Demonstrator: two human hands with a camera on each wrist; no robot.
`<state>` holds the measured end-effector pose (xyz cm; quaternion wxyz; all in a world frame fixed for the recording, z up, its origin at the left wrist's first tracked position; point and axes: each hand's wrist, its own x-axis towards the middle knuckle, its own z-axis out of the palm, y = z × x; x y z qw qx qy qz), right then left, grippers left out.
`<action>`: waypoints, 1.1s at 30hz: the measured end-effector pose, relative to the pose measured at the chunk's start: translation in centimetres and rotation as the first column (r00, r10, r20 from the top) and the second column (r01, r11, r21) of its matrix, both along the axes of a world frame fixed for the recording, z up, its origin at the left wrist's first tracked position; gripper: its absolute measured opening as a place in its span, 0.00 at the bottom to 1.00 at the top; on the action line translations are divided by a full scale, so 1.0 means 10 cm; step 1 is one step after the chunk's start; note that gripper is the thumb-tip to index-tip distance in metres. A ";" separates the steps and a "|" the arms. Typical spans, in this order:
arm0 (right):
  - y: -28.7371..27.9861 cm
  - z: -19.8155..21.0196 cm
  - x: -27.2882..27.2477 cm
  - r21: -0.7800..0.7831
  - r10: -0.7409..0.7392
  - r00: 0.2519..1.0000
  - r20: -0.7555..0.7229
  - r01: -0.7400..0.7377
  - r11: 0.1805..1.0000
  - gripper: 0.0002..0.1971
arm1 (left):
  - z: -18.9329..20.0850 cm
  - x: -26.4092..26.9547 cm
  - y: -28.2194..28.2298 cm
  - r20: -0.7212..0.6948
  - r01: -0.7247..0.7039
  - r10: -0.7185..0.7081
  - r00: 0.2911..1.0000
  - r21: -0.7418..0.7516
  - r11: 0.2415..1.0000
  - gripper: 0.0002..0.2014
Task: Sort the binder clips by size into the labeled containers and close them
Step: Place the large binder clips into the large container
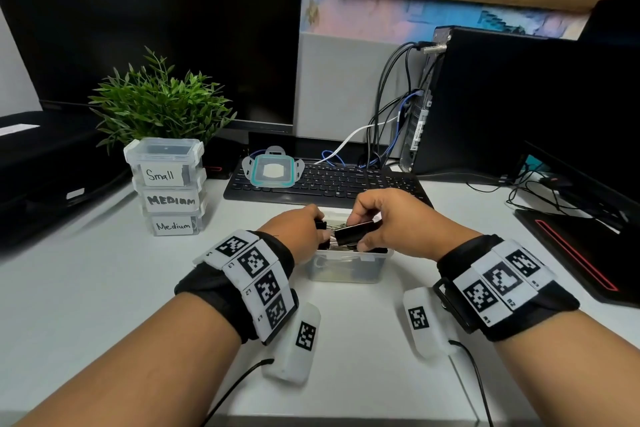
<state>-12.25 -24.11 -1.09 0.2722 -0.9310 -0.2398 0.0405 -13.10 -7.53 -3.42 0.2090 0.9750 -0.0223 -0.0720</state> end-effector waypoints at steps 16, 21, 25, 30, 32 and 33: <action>-0.15 -0.02 0.11 -0.037 -0.048 0.998 0.035 0.049 0.998 0.18 | 0.00 -0.01 0.04 -0.006 0.002 -0.002 1.000 -0.053 0.999 0.19; -0.15 0.00 0.07 -0.073 -0.064 0.997 -0.031 0.061 0.995 0.13 | -0.01 -0.01 0.03 -0.029 0.009 -0.011 1.000 -0.070 0.997 0.22; -0.07 0.03 0.04 -0.113 -0.057 0.998 -0.038 0.052 0.992 0.03 | 0.01 0.00 -0.01 -0.023 -0.004 0.003 1.000 -0.064 0.998 0.28; 0.01 0.02 0.06 -0.109 -0.124 0.991 -0.053 0.117 0.987 0.18 | 0.02 0.03 -0.02 -0.003 -0.031 0.031 1.000 -0.060 0.998 0.28; 0.06 -0.01 0.07 -0.107 -0.165 0.986 -0.040 0.160 0.981 0.22 | 0.02 0.04 -0.02 0.015 -0.034 0.035 0.999 -0.060 0.998 0.26; 0.08 -0.02 0.07 -0.110 -0.182 0.983 -0.035 0.177 0.978 0.22 | 0.01 0.04 -0.01 0.022 -0.033 0.035 0.999 -0.061 0.998 0.25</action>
